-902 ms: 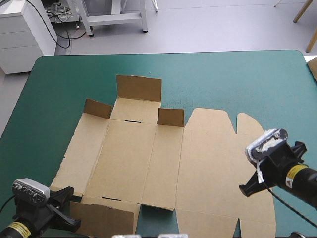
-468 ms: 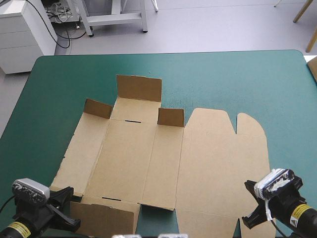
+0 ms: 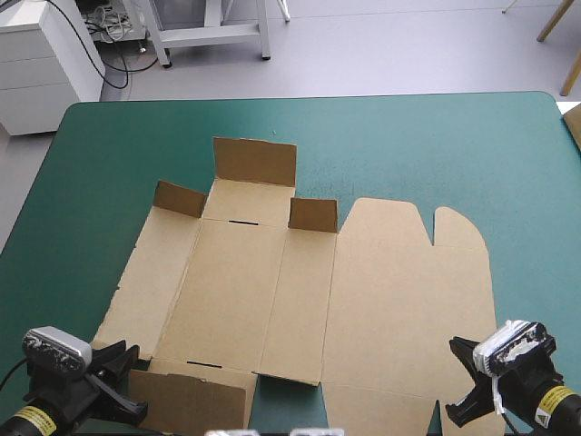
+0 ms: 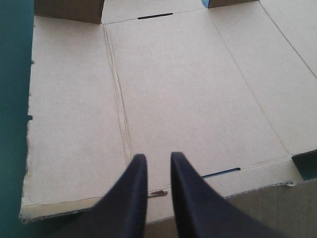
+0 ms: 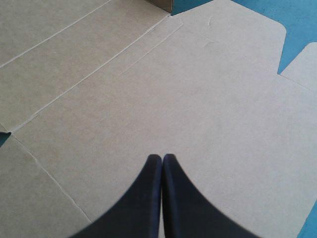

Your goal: Fold the box

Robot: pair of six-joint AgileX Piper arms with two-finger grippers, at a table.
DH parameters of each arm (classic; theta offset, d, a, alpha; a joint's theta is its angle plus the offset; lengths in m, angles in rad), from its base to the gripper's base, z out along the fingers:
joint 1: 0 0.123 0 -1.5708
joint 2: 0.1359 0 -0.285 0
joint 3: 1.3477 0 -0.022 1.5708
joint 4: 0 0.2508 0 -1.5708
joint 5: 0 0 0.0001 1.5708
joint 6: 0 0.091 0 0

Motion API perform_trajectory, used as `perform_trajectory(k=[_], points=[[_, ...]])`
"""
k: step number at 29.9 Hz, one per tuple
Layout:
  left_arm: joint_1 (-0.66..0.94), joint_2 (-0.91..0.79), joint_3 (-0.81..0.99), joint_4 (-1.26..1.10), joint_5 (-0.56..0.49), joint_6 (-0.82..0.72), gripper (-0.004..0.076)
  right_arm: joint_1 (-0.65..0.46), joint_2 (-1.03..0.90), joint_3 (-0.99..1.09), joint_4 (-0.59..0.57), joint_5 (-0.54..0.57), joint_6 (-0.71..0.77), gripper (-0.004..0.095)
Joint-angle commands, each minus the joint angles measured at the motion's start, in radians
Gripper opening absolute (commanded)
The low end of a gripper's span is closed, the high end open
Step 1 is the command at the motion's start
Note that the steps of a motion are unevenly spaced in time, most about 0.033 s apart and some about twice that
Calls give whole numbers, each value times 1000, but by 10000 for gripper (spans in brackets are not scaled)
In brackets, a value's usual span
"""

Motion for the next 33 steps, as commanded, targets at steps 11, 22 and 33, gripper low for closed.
perform_trajectory(k=[11,22,33], points=[[-5,12,-23,-121,-67,20,475,-5,9,-26,-1,-75,-2,-21],[-5,140,-166,110,-107,23,475,-5,9,-26,-3,-75,-2,-21],[-5,658,-482,120,47,23,475,-5,9,-26,-3,-75,-2,-22]])
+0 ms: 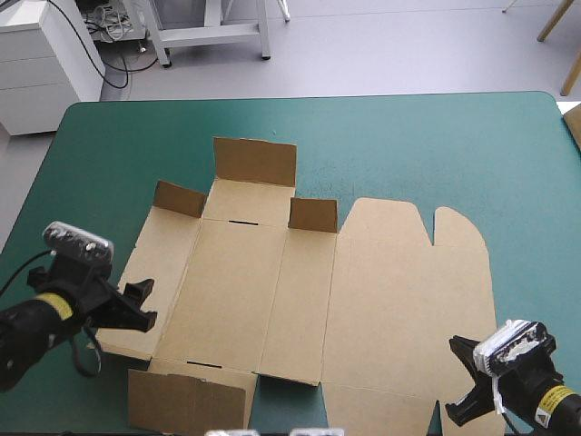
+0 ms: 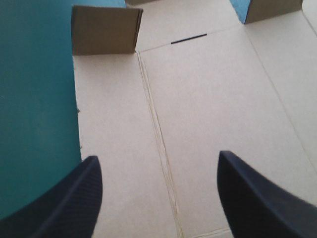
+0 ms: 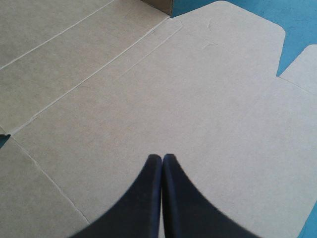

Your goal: Fold the box

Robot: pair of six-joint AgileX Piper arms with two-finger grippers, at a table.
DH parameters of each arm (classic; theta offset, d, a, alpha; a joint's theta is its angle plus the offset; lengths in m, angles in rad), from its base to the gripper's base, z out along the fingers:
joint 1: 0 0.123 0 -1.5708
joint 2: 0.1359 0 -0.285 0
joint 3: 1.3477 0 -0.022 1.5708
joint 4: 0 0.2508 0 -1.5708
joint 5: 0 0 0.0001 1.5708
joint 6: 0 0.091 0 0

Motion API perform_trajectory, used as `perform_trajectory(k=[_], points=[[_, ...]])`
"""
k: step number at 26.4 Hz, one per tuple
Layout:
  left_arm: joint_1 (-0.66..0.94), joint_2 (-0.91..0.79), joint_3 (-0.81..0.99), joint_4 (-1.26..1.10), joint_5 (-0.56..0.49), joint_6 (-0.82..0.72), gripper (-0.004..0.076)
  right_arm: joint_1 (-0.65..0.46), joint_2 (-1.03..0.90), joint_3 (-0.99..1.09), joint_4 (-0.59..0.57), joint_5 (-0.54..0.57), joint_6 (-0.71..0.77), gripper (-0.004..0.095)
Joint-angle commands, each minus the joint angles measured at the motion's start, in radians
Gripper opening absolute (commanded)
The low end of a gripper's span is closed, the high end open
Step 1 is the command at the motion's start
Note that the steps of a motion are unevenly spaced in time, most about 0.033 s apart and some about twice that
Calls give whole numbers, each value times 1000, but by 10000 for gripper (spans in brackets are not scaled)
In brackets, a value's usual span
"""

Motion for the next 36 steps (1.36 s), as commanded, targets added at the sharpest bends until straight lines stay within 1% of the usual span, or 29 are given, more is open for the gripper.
perform_trajectory(k=[1,3,6,9,11,13,18,23,28,30,31,36], points=[[-5,166,-122,-4,47,-2,475,-5,9,-26,-4,-68,-2,-21],[-5,266,-182,-13,118,-2,475,-5,9,-26,-4,-68,-2,-21],[-5,392,-254,-9,193,2,475,-5,9,-26,-4,-68,-2,-21],[-3,510,-319,-7,283,38,475,-5,9,-26,-4,-68,-2,-21],[18,561,-341,-49,281,52,475,-5,9,-26,-4,-68,-2,-21],[58,602,-354,-122,281,99,475,-5,9,-26,-4,-68,-2,-21],[230,664,-354,-283,281,227,475,-5,9,-26,-4,-68,-2,-21],[415,676,-354,-276,283,323,475,-5,9,-26,-4,-68,-2,-21],[546,700,-354,-273,283,361,475,-5,9,-26,-4,-68,-2,-21],[603,726,-354,-308,283,361,475,-5,9,-26,-4,-68,-2,-21],[633,751,-354,-361,283,363,475,-5,9,-26,-4,-68,-2,-21],[642,823,-298,-399,285,363,475,-5,9,-26,-4,-68,-2,-21]])
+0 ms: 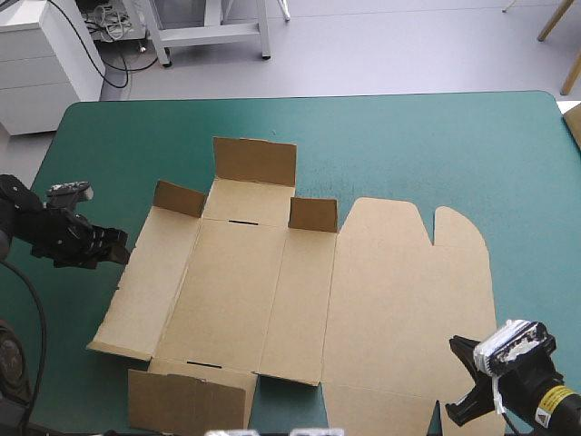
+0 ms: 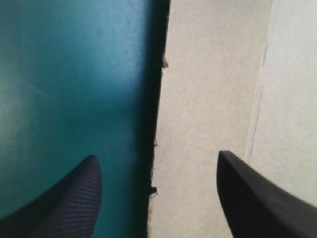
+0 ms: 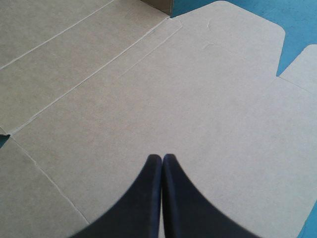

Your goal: Fold the box

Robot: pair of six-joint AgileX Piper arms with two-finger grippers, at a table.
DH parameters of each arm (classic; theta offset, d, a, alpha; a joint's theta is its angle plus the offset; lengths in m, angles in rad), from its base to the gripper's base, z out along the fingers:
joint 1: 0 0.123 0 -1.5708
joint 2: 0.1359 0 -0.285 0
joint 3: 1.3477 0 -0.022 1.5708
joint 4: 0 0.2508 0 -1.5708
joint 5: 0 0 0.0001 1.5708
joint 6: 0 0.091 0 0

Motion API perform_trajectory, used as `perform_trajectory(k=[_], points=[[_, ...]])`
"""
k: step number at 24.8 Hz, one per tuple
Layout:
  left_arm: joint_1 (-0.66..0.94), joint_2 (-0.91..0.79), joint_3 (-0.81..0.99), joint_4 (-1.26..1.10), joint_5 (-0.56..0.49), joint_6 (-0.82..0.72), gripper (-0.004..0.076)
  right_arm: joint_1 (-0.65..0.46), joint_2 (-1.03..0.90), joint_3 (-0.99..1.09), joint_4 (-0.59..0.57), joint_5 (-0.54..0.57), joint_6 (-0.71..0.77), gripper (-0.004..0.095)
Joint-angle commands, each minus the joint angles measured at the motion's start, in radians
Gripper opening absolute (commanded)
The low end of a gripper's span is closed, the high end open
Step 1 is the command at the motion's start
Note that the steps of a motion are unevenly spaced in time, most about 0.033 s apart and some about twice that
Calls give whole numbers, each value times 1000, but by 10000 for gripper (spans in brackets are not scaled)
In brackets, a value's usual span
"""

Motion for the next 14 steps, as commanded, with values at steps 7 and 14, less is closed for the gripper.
perform_trajectory(k=[7,14], points=[[3,6,128,-66,63,37,475,-5,9,-26,-4,-68,-2,-22],[-10,6,196,-174,64,53,475,-5,9,-26,-6,-68,-2,-22]])
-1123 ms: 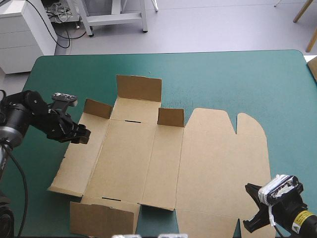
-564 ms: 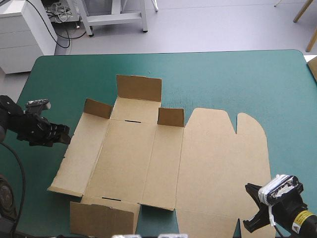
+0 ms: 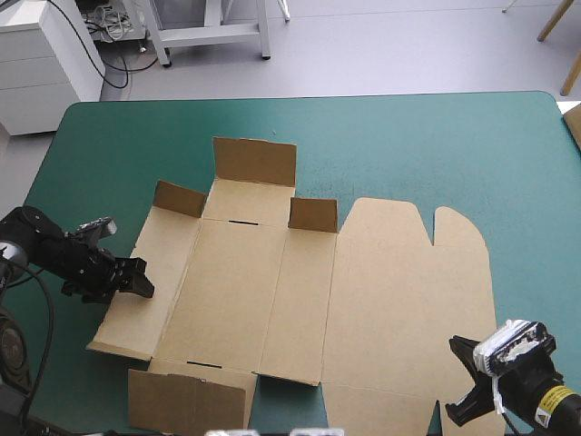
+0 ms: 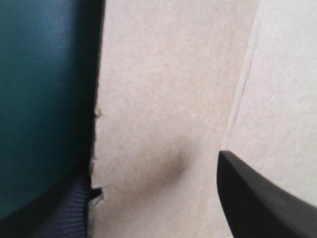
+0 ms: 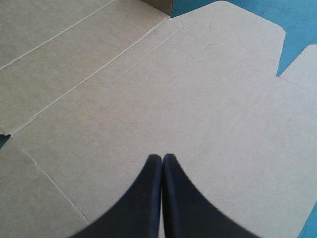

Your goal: Fold the box

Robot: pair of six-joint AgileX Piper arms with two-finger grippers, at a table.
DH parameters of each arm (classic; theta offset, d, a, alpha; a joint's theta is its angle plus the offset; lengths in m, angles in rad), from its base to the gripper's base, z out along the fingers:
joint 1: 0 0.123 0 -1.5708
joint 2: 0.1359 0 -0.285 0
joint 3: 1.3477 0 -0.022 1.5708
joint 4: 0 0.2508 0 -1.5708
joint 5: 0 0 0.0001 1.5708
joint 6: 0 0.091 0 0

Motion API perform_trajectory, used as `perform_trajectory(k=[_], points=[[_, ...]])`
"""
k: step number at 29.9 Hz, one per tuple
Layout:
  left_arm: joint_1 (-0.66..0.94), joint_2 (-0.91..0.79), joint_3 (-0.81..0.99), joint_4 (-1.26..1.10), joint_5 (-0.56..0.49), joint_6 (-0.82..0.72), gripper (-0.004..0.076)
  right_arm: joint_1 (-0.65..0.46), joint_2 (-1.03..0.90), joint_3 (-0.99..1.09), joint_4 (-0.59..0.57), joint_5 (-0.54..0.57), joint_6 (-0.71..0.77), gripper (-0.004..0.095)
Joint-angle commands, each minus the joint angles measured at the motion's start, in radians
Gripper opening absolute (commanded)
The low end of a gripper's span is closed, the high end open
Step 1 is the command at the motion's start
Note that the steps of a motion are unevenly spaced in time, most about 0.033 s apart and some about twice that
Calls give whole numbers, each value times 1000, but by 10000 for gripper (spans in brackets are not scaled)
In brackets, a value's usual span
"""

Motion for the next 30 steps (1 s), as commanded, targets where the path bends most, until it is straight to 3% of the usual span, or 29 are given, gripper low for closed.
perform_trajectory(k=[1,7,10,13,18,19,25,30], points=[[-18,-34,-9,-66,76,1,475,-5,9,-26,-8,-68,-2,-21],[-115,-34,-9,-61,76,1,473,-5,9,-26,-22,-68,-2,-22],[-151,-34,-9,-12,76,1,430,-5,9,-26,-22,-68,-2,-21],[-157,-34,-9,27,76,-9,328,-5,9,-26,-22,-68,-2,-21],[-157,-34,-9,27,75,14,13,-5,9,-26,-22,-68,-2,-22],[-157,-34,-9,27,75,34,-5,-5,9,-26,-22,-68,-2,-22],[-164,-34,-82,113,71,57,-8,-5,9,-26,-22,-68,-2,-21],[-266,-34,-226,374,1,26,-8,-5,9,-26,-22,-68,-2,-21]])
